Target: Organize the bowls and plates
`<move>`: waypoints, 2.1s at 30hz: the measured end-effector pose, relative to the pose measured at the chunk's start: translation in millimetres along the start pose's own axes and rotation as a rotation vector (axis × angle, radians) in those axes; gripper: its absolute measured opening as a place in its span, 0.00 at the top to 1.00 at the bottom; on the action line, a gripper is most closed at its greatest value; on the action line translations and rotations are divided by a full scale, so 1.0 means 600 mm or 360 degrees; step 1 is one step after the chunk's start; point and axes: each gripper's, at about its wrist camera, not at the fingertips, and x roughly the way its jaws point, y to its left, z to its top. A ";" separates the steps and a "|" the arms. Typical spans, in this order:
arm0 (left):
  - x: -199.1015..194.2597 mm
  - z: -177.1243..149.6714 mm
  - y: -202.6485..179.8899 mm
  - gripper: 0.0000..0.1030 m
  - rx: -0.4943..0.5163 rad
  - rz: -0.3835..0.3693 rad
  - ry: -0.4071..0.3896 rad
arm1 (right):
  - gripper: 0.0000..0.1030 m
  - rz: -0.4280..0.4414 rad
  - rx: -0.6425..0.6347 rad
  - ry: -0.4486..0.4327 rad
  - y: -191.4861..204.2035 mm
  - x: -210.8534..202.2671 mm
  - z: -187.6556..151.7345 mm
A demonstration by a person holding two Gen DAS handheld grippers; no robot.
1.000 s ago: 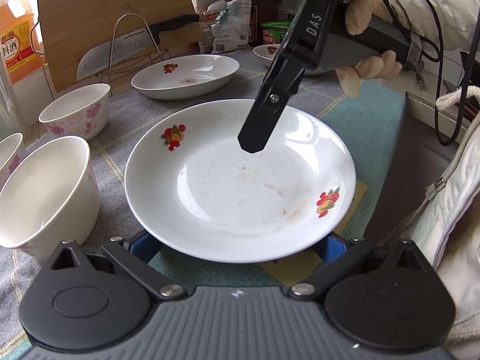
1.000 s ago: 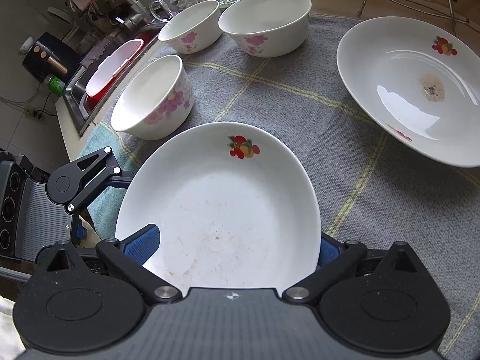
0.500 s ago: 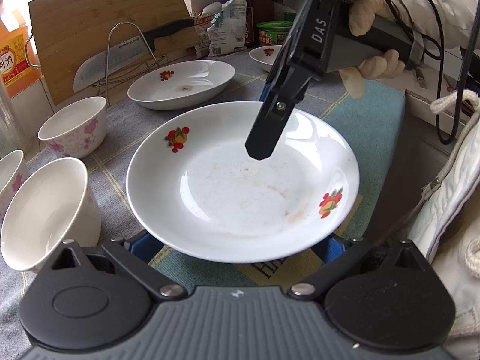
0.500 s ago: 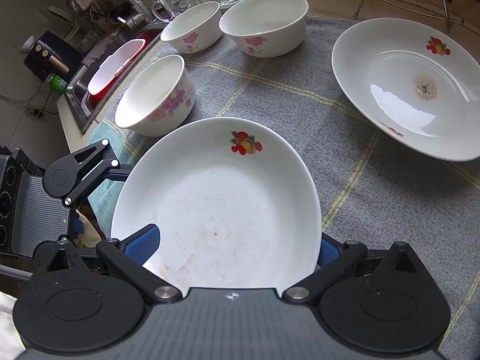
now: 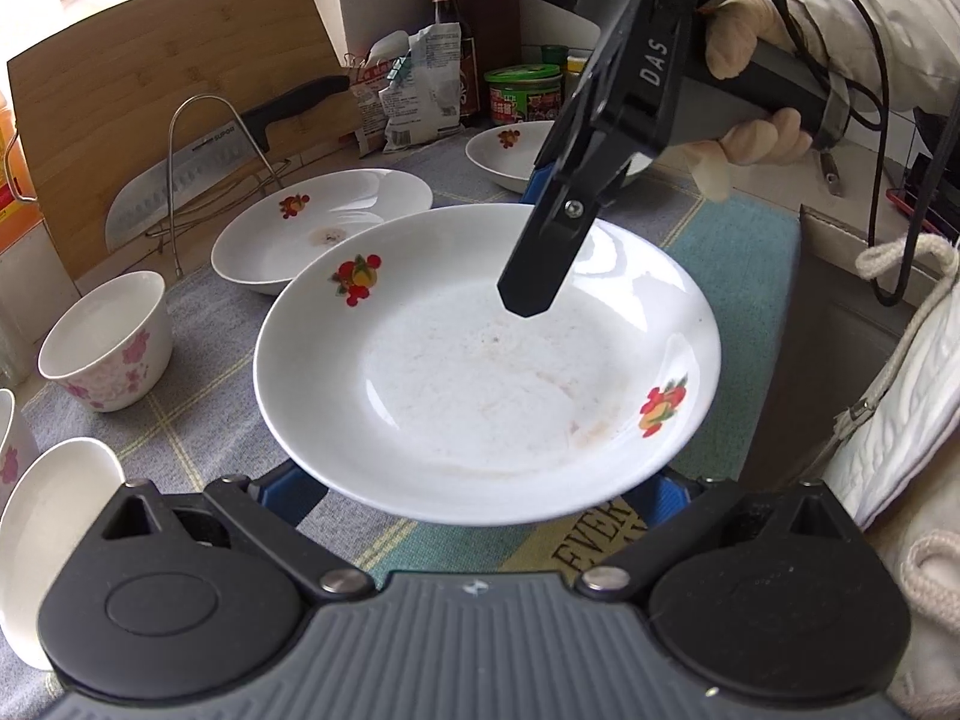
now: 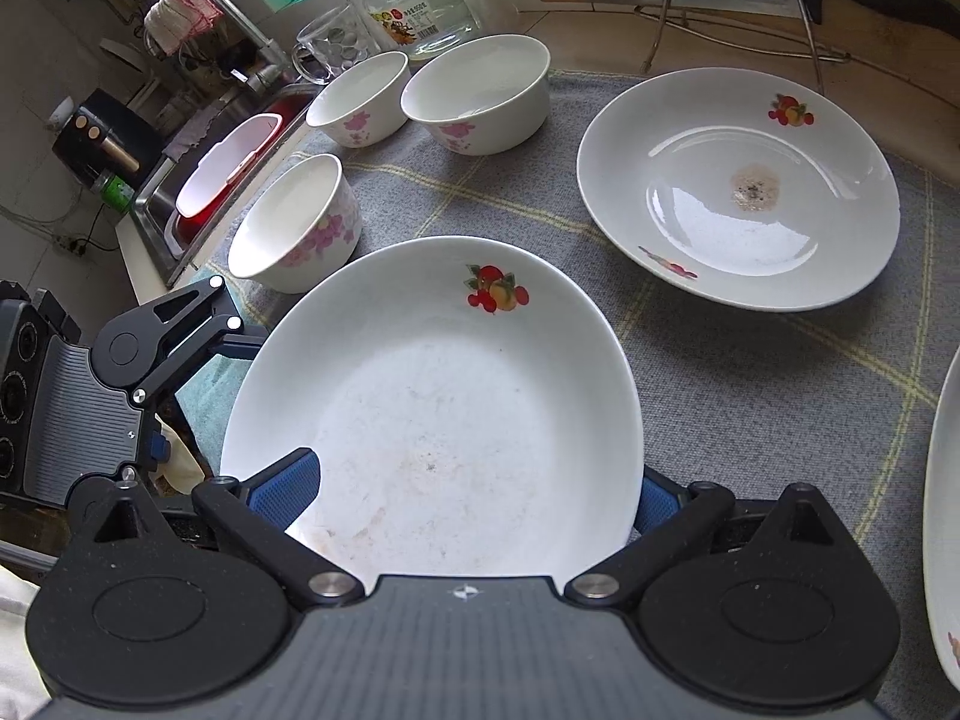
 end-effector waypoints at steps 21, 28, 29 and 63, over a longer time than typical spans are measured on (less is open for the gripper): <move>0.116 0.145 -0.056 0.01 0.0105 -0.0160 -0.0041 | 0.00 -0.0102 0.0148 -0.0185 -0.150 -0.141 -0.066; 0.161 0.179 -0.072 0.01 0.0114 -0.0179 -0.0038 | 0.00 -0.0128 0.0179 -0.0225 -0.195 -0.173 -0.083; 0.168 0.184 -0.074 0.01 0.0110 -0.0182 -0.0036 | 0.00 -0.0129 0.0183 -0.0230 -0.203 -0.177 -0.084; 0.271 0.271 -0.096 0.02 0.0135 -0.0115 0.0067 | 0.00 -0.0081 0.0294 -0.0274 -0.358 -0.196 -0.104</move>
